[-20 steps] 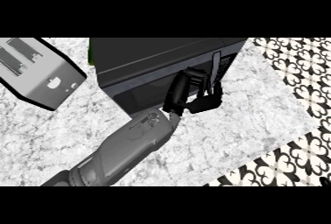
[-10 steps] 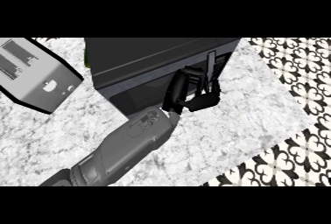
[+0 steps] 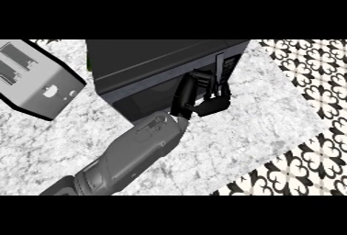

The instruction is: Pick up the milk, place it into the microwave and close the microwave

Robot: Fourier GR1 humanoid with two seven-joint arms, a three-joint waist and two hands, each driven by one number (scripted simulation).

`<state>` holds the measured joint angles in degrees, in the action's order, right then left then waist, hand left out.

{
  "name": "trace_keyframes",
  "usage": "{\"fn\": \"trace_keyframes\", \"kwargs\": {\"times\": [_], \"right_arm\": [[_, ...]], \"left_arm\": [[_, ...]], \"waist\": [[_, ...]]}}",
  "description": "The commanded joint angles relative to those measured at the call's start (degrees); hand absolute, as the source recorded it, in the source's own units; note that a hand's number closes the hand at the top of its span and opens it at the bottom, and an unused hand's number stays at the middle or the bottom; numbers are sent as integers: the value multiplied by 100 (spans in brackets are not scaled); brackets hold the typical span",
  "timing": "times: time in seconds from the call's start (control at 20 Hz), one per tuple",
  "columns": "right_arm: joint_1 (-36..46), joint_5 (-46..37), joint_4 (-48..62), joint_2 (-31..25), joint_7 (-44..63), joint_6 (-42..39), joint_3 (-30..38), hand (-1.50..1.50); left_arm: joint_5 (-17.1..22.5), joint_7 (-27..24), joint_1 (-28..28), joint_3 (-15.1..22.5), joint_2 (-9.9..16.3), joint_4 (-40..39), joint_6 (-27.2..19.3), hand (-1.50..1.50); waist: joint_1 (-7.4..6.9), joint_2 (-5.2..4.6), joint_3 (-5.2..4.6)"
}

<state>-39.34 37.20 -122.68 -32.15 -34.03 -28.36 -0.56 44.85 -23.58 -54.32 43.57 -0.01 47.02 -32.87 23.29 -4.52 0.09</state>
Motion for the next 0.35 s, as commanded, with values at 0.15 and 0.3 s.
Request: {"fn": "trace_keyframes", "kwargs": {"times": [0.15,0.3], "right_arm": [[-50,174,-95,-131,-10,-222,59,-150],[-93,186,-146,-197,8,-298,103,-150]], "left_arm": [[236,-54,-394,-128,1,-428,123,150],[312,-128,-365,-66,1,-486,117,150]], "waist": [[59,-73,7],[94,-46,10]]}}
